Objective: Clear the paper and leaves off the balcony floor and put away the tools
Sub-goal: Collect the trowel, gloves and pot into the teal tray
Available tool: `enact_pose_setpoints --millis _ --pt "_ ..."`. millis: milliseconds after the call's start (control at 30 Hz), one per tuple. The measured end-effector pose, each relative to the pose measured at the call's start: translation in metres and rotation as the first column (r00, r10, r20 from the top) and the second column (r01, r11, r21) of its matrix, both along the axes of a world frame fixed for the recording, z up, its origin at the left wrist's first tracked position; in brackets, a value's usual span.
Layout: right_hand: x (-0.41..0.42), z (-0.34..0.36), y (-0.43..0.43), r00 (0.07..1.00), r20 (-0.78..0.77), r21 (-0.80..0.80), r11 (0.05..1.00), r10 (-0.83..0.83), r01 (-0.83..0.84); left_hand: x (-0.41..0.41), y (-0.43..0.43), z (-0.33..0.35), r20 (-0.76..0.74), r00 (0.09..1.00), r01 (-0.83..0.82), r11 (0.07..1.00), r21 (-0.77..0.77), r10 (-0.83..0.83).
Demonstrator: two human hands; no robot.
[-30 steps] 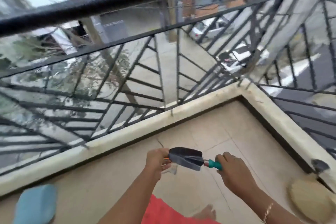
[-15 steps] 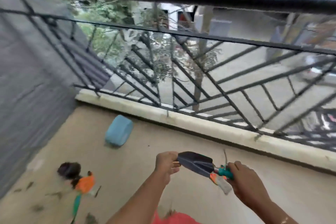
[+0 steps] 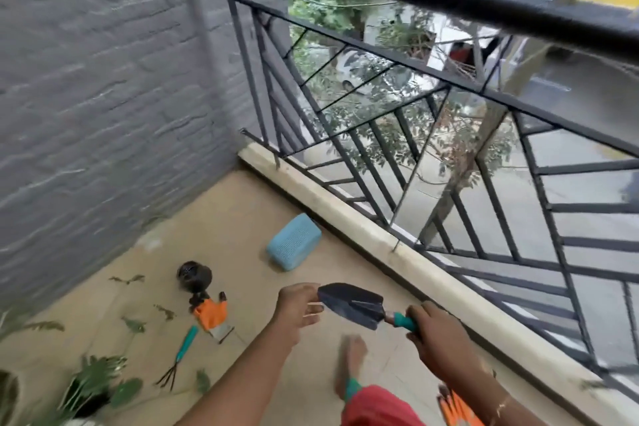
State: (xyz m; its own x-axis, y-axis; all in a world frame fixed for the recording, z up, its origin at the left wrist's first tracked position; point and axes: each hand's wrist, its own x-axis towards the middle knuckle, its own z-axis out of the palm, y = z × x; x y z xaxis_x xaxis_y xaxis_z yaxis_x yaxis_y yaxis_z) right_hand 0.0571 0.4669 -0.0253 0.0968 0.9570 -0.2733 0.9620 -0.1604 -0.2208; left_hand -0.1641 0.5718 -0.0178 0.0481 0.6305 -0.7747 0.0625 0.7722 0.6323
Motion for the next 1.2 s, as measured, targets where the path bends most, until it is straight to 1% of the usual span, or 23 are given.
enact_pose_setpoints --millis 133,367,433,533,600,667,733,800,867,933,967,1000,1033,1100,1133,1200 --pt "-0.004 -0.014 0.063 0.998 -0.035 0.024 0.999 0.045 -0.045 -0.006 0.053 -0.011 -0.048 0.999 -0.008 1.000 0.015 0.009" --pt "0.004 -0.046 0.160 0.991 -0.090 -0.043 0.994 0.097 -0.101 0.000 0.148 -0.036 -0.101 0.991 0.088 0.996 0.027 -0.085" --pt "0.008 -0.059 0.183 0.992 -0.062 -0.075 0.990 0.114 -0.118 0.006 0.172 -0.054 -0.100 0.989 0.113 0.993 0.034 -0.109" --pt "0.012 -0.076 0.209 0.997 -0.044 -0.119 0.990 0.071 -0.076 0.015 0.197 -0.084 -0.093 0.987 0.129 0.992 0.001 -0.128" --pt "0.014 -0.097 0.223 0.998 -0.005 -0.176 0.983 0.059 -0.059 0.020 0.211 -0.112 -0.104 0.988 0.111 0.994 0.002 -0.110" --pt "0.019 -0.129 0.238 0.999 0.038 -0.222 0.975 0.009 0.000 0.025 0.223 -0.145 -0.150 0.985 0.090 0.996 -0.002 -0.090" --pt "0.020 -0.169 0.253 0.996 0.086 -0.276 0.960 -0.017 0.040 0.028 0.230 -0.190 -0.234 0.967 0.104 0.995 -0.001 -0.102" --pt "0.021 -0.220 0.264 0.986 0.160 -0.339 0.936 -0.044 0.097 0.031 0.232 -0.235 -0.294 0.950 0.104 0.994 -0.019 -0.105" --pt "0.020 -0.274 0.277 0.979 0.189 -0.372 0.917 -0.079 0.146 0.034 0.238 -0.275 -0.332 0.937 0.104 0.994 -0.037 -0.110" --pt "0.017 -0.346 0.284 0.970 0.211 -0.412 0.889 -0.119 0.199 0.035 0.239 -0.334 -0.350 0.932 0.086 0.995 -0.040 -0.095" --pt "0.015 -0.361 0.288 0.964 0.215 -0.438 0.867 -0.156 0.238 0.034 0.238 -0.346 -0.359 0.931 0.072 0.997 -0.016 -0.073" --pt "0.014 -0.379 0.291 0.962 0.204 -0.433 0.864 -0.182 0.255 0.033 0.238 -0.355 -0.369 0.928 0.048 0.999 0.014 -0.039" --pt "0.014 -0.408 0.294 0.960 0.201 -0.427 0.864 -0.196 0.265 0.034 0.234 -0.381 -0.361 0.932 0.008 0.998 0.059 0.014" --pt "0.015 -0.466 0.299 0.948 0.219 -0.417 0.857 -0.230 0.304 0.035 0.230 -0.420 -0.345 0.937 -0.027 0.995 0.096 0.059" --pt "0.015 -0.489 0.304 0.941 0.231 -0.431 0.842 -0.246 0.326 0.035 0.232 -0.436 -0.352 0.933 -0.056 0.996 0.065 0.075" --pt "0.013 -0.528 0.311 0.935 0.239 -0.466 0.814 -0.261 0.347 0.032 0.228 -0.461 -0.306 0.940 -0.142 0.988 0.056 0.153"
